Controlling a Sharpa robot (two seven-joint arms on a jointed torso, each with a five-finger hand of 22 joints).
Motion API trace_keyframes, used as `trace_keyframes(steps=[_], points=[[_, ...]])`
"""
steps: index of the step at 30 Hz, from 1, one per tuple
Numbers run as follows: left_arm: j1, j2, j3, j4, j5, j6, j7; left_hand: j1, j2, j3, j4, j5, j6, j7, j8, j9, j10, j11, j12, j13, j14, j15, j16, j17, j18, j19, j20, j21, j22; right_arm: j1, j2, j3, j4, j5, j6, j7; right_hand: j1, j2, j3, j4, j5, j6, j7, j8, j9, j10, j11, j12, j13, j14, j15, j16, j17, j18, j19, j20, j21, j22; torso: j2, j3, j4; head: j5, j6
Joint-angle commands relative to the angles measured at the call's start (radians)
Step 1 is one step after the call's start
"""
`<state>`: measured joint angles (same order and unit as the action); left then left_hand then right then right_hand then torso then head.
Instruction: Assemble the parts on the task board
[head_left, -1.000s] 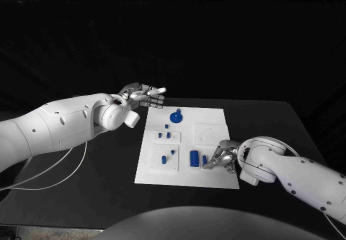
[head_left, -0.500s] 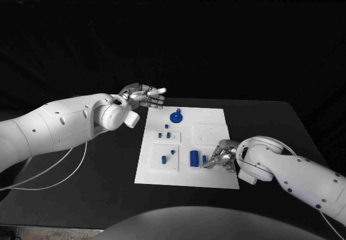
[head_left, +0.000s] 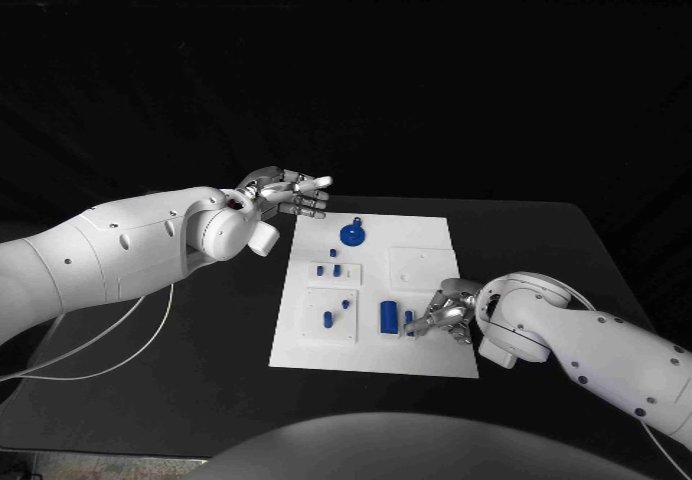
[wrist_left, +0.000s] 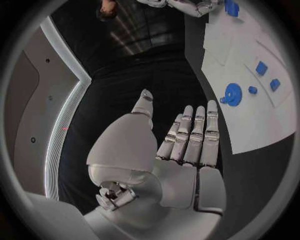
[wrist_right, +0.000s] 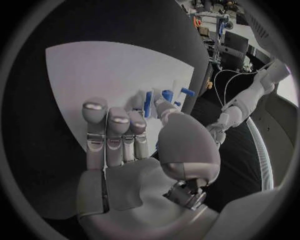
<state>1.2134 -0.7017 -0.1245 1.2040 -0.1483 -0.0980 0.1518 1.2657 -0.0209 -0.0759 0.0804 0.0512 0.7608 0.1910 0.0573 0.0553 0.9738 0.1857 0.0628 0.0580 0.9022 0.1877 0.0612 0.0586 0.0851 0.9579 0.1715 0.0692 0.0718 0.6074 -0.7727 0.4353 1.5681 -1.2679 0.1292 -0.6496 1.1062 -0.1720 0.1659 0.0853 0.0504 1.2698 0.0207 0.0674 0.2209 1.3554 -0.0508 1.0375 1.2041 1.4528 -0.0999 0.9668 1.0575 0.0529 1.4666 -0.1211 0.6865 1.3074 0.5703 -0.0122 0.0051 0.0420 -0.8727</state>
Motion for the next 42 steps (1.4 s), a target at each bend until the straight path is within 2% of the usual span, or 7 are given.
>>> trace_keyframes(steps=[1,10,24,29,32,36,42], points=[[0.000,0.001,0.001,-0.002,-0.001,0.012,0.021,-0.002,-0.001,-0.006,-0.002,-0.004,-0.006,-0.002,-0.001,-0.001,-0.007,-0.001,0.000,0.001,-0.002,0.001,-0.003,0.000,0.005,-0.002,0.000,0.002,0.000,-0.005,-0.011,-0.002,-0.003,0.020,-0.048,0.042,0.051,0.002,-0.114,0.086,0.014,-0.027,0.013,-0.006,0.008,-0.012,0.005,-0.017,-0.015,0.002,0.006,-0.021,-0.017,0.002,0.051,0.002,-0.028,0.059,-0.001,0.0000,-0.0013,-0.001,0.000],[0.000,0.011,0.001,-0.031,0.021,-0.019,0.089,0.007,0.019,-0.010,-0.019,-0.004,0.065,-0.010,0.006,0.003,0.016,-0.009,0.001,0.001,0.063,-0.007,0.001,0.003,0.004,0.005,-0.005,0.003,0.000,0.001,-0.026,0.058,-0.052,0.189,-0.205,0.269,0.084,0.020,-0.270,0.150,0.072,-0.134,0.046,-0.003,-0.055,-0.064,0.028,-0.064,-0.066,-0.024,0.015,-0.099,-0.064,0.027,0.038,0.015,-0.152,0.026,-0.009,-0.0004,-0.0017,-0.012,0.043],[-0.001,0.050,0.001,-0.139,0.064,-0.059,0.152,0.029,0.068,-0.023,-0.059,-0.002,0.230,-0.036,0.008,0.008,0.079,-0.029,0.001,0.000,0.115,-0.022,0.000,0.003,-0.004,0.016,-0.017,0.006,0.001,0.151,0.101,0.084,-0.455,0.557,-0.365,0.746,0.133,0.212,-0.309,-0.137,0.185,-0.148,0.064,-0.003,-0.089,-0.228,0.058,-0.350,-0.435,-0.171,0.056,-0.287,-0.259,0.035,-0.056,0.058,-0.578,-0.218,-0.067,-0.0006,-0.0161,-0.019,0.116],[-0.001,0.078,0.001,-0.201,0.091,-0.060,0.149,0.027,0.067,-0.037,-0.068,-0.002,0.191,-0.033,0.005,0.006,0.053,-0.024,-0.001,0.000,0.089,-0.021,-0.001,0.002,-0.009,0.014,-0.017,0.003,0.000,0.180,0.174,0.086,-0.600,0.662,-0.355,0.841,0.170,0.254,-0.276,-0.191,0.175,-0.215,0.103,-0.007,-0.140,-0.280,0.121,-0.706,-0.802,-0.334,0.135,-0.529,-0.465,0.019,-0.298,0.130,-0.606,-0.450,-0.082,0.0051,-0.0146,-0.026,0.151],[-0.003,0.099,0.001,-0.243,0.109,-0.055,0.146,0.025,0.064,-0.036,-0.067,-0.002,0.136,-0.038,0.004,0.004,0.025,-0.027,0.000,0.000,0.072,-0.026,0.000,0.002,-0.008,0.008,-0.014,0.001,-0.001,0.188,0.206,0.087,-0.651,0.717,-0.325,0.882,0.163,0.260,-0.250,-0.227,0.171,-0.303,0.097,-0.004,-0.161,-0.283,0.176,-0.944,-1.105,-0.393,0.207,-0.826,-0.771,0.044,-0.502,0.239,-0.622,-0.783,-0.090,0.0093,-0.0168,-0.024,0.172],[-0.013,0.122,0.002,-0.289,0.133,-0.052,0.148,0.024,0.059,-0.033,-0.065,-0.002,0.094,-0.049,0.003,0.002,-0.002,-0.037,0.000,0.000,0.032,-0.034,-0.002,0.001,-0.004,-0.004,-0.006,0.001,-0.001,0.192,0.234,0.089,-0.693,0.761,-0.286,0.911,0.121,0.275,-0.210,-0.261,0.176,-0.283,0.097,-0.003,-0.159,-0.330,0.178,-0.972,-1.145,-0.376,0.223,-0.900,-0.992,0.121,-0.490,0.318,-0.617,-1.159,-0.097,0.0117,-0.0170,-0.026,0.186],[-0.022,0.139,0.002,-0.325,0.150,-0.046,0.152,0.024,0.062,-0.030,-0.065,-0.002,0.116,-0.055,0.004,0.003,0.005,-0.044,0.001,0.000,0.035,-0.040,-0.002,0.001,0.003,-0.009,0.001,0.001,-0.001,0.194,0.249,0.090,-0.703,0.784,-0.263,0.926,0.114,0.278,-0.208,-0.259,0.159,-0.296,0.094,-0.007,-0.161,-0.334,0.182,-0.978,-1.146,-0.393,0.225,-0.906,-0.998,0.151,-0.487,0.346,-0.610,-1.244,-0.100,0.0161,-0.0142,-0.025,0.198]])
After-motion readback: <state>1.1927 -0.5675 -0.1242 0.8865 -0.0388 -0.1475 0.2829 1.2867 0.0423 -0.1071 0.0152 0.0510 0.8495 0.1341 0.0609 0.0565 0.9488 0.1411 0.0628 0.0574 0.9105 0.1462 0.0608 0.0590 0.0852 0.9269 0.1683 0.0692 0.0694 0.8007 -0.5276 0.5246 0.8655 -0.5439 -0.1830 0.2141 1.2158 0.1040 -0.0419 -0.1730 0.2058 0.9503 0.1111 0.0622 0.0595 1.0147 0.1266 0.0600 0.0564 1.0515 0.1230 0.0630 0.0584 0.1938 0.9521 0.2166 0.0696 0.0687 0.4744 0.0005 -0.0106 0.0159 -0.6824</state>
